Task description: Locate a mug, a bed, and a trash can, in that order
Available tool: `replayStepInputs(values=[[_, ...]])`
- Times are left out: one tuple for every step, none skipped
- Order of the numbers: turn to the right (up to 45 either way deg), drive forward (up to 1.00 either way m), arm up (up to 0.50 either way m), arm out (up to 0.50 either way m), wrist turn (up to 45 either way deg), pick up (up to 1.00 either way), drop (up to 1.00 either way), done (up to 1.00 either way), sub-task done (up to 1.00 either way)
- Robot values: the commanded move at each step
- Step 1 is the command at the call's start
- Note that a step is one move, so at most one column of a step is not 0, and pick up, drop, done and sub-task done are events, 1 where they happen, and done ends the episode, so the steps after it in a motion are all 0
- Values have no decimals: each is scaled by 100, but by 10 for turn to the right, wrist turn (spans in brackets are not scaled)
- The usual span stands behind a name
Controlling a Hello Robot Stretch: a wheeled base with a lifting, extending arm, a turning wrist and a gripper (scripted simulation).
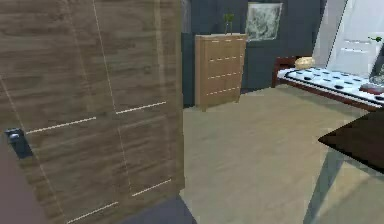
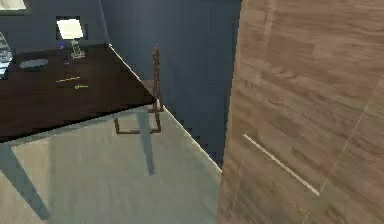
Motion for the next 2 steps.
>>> replayStepInputs(values=[[-210,0,0,0,0,0,0,0,0],[0,10,0,0,0,0,0,0,0]])
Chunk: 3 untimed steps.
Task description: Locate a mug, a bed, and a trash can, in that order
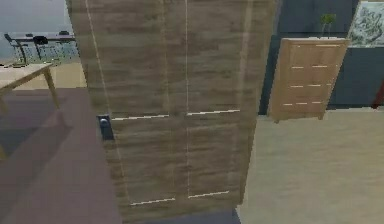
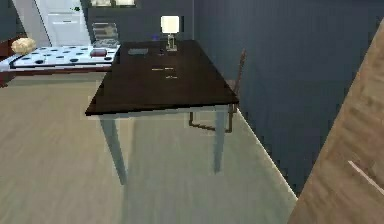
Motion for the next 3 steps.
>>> replayStepInputs(values=[[390,0,0,0,0,0,0,0,0],[0,75,0,0,0,0,0,0,0],[90,0,0,0,0,0,0,0,0]])
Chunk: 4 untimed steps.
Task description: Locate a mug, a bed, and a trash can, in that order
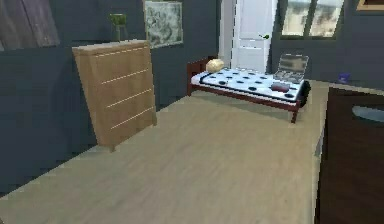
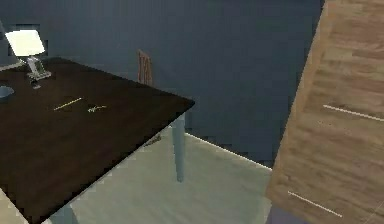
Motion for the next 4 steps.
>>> replayStepInputs(values=[[0,55,0,0,0,0,0,0,0],[330,0,0,0,0,0,0,0,0],[0,100,0,0,0,0,0,0,0],[0,95,0,0,0,0,0,0,0]])
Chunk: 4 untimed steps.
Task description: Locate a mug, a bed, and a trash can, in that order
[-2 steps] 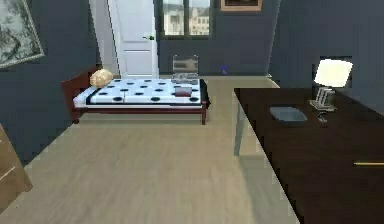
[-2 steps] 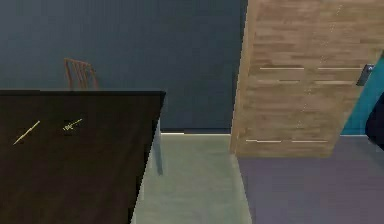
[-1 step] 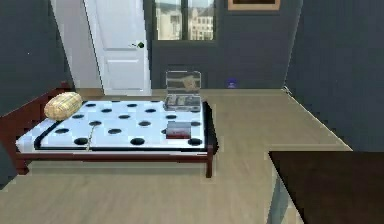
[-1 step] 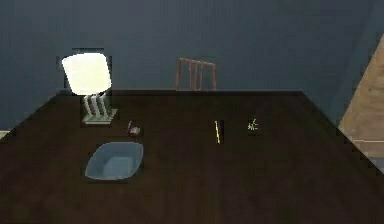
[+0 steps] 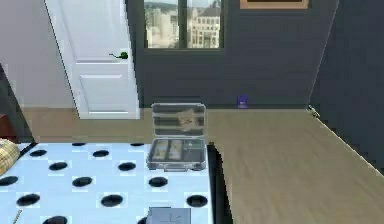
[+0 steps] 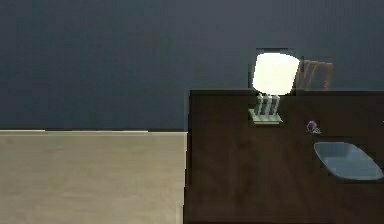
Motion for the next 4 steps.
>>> replayStepInputs(values=[[450,0,0,0,0,0,0,0,0],[0,85,0,0,0,0,0,0,0],[360,0,0,0,0,0,0,0,0],[0,5,0,0,0,0,0,0,0]])
